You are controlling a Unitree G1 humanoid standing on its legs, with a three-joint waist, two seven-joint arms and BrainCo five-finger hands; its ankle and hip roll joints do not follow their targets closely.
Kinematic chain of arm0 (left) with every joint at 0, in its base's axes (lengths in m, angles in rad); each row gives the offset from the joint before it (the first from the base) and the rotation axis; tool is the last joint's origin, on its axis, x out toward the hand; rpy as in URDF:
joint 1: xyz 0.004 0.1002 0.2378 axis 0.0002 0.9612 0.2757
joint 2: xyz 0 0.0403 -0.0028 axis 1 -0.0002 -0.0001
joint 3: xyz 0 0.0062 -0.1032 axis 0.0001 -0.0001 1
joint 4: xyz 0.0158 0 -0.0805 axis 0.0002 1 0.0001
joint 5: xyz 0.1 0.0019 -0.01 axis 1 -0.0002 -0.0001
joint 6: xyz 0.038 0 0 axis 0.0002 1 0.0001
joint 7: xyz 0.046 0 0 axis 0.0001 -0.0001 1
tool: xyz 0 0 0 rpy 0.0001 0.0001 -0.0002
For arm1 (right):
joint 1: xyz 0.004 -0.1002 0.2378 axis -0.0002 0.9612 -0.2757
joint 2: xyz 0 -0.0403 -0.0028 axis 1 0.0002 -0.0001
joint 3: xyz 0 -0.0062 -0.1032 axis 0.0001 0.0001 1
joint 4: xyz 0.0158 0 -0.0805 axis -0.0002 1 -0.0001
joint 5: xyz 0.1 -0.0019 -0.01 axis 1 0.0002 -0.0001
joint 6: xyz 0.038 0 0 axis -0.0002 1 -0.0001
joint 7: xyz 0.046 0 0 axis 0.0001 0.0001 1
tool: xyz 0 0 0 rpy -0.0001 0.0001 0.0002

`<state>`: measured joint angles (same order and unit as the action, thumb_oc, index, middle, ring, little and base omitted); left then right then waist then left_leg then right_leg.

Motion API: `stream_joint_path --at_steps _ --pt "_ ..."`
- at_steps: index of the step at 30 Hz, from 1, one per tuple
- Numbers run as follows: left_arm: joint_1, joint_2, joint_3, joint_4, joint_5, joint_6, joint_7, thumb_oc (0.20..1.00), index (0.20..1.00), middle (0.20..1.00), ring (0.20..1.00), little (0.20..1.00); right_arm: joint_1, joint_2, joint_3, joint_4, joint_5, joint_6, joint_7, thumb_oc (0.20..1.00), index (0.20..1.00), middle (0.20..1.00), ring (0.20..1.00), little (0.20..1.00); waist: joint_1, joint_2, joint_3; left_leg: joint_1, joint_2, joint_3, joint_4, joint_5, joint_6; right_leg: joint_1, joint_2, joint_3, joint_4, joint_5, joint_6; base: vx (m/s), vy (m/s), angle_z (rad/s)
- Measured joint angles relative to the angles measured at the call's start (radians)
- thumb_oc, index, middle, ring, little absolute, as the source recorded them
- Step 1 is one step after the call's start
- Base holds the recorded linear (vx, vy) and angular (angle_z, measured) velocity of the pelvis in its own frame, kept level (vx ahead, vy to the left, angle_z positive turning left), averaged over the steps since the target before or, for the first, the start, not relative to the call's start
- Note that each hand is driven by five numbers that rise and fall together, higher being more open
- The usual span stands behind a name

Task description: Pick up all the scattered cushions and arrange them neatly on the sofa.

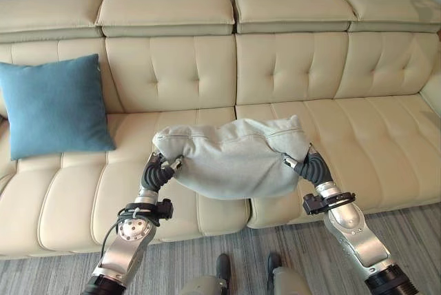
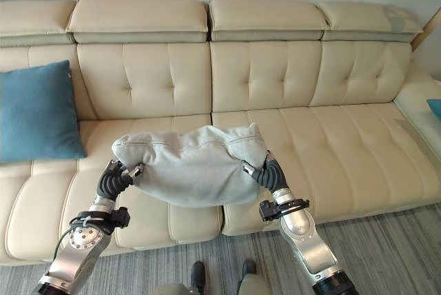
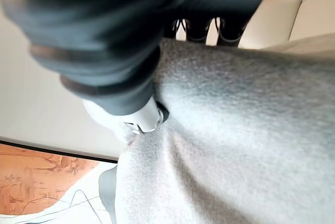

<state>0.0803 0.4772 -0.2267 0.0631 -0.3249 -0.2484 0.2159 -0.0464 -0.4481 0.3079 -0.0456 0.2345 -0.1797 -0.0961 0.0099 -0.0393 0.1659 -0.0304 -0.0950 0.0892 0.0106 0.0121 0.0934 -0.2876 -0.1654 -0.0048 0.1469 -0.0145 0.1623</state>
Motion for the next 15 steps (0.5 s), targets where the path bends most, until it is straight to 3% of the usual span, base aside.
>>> stream_joint_path --at_steps 3,5,6,9,15 --pt "-0.003 -0.021 0.0 0.026 0.0 0.0 0.0 0.2 0.2 0.2 0.2 0.2 0.0 0.001 0.0 0.01 0.0 0.0 0.01 0.2 0.2 0.2 0.2 0.2 -0.003 -0.006 0.005 0.003 -0.002 -0.033 0.001 -0.01 -0.013 -0.005 0.002 0.002 -0.072 0.082 -0.001 0.15 -0.19 0.29" --pt "0.005 -0.021 -0.013 0.031 0.002 0.006 -0.005 0.2 0.2 0.2 0.2 0.2 0.028 0.001 -0.005 0.026 0.002 0.009 0.013 0.2 0.2 0.2 0.2 0.2 -0.012 -0.027 0.003 0.033 -0.011 -0.084 0.01 -0.014 -0.032 0.111 -0.002 0.003 -0.093 0.098 -0.023 0.16 -0.223 0.64" --pt "0.011 -0.032 -0.012 0.033 0.002 0.006 -0.007 0.2 0.2 0.2 0.2 0.2 0.023 -0.004 -0.005 0.04 0.002 0.012 0.018 0.2 0.2 0.2 0.2 0.2 -0.007 -0.025 0.003 0.04 0.004 -0.098 0.017 -0.024 -0.055 0.14 0.011 -0.001 -0.122 0.161 -0.047 0.18 -0.199 0.55" --pt "0.021 -0.047 -0.003 0.032 0.002 0.006 -0.007 0.2 0.2 0.2 0.2 0.2 0.015 -0.011 -0.002 0.041 0.002 0.013 0.024 0.2 0.2 0.2 0.2 0.2 0.002 -0.002 0.003 0.05 0.077 -0.124 0.0 -0.025 -0.098 0.184 0.08 -0.056 -0.182 0.18 -0.088 0.14 -0.156 0.25" --pt "-0.074 -0.083 0.003 0.05 0.037 0.006 0.045 0.2 0.2 0.2 0.2 0.2 -0.118 -0.025 -0.009 0.059 0.003 0.013 0.004 0.2 0.2 0.2 0.2 0.2 -0.017 0.027 0.001 0.05 0.141 -0.137 -0.023 -0.013 -0.132 0.206 0.14 -0.091 -0.226 0.181 -0.127 0.08 -0.062 0.09"
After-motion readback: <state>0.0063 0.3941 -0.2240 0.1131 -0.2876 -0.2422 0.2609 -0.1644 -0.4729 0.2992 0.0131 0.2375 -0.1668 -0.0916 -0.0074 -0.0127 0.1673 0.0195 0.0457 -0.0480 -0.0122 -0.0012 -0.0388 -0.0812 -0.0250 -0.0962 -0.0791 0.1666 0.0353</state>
